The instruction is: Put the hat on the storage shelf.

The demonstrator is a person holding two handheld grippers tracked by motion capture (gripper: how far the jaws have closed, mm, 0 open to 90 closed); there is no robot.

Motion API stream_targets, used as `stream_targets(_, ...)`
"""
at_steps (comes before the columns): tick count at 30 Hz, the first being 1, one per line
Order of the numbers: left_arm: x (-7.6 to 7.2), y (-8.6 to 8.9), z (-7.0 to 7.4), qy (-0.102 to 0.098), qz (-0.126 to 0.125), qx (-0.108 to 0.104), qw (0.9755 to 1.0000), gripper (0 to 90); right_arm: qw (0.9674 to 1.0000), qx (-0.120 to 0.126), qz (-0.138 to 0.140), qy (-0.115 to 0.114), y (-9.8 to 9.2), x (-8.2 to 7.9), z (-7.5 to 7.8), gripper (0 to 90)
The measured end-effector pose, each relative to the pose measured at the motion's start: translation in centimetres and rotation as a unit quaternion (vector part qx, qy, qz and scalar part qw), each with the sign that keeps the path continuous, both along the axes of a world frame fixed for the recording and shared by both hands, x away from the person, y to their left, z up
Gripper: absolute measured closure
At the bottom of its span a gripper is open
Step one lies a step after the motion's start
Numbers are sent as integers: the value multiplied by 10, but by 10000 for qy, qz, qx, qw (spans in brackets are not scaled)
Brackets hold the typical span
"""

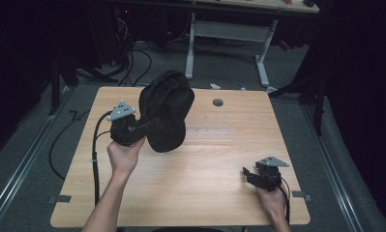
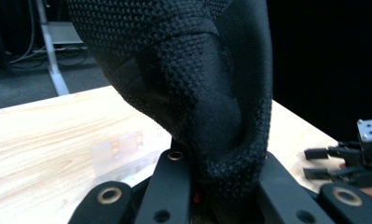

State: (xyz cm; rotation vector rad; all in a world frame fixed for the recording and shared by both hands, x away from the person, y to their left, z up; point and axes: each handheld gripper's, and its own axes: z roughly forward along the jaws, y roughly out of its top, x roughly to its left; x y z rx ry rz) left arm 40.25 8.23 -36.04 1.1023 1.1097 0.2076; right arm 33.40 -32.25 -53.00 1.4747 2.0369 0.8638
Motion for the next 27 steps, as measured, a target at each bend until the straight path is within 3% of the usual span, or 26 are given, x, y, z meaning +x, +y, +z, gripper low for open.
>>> stream_targets(13,20,-3,11,-250,477,187,9984,860,10000,-12,-12,-7,2,0,0,371)
stream_targets(22,34,4,4,-252,911,235,9952,860,10000,-16,-17,-12,2,0,0,370)
stream_targets(27,40,3,0,-270,1109,363,9928,860,10000,-10,-29,-12,2,0,0,367)
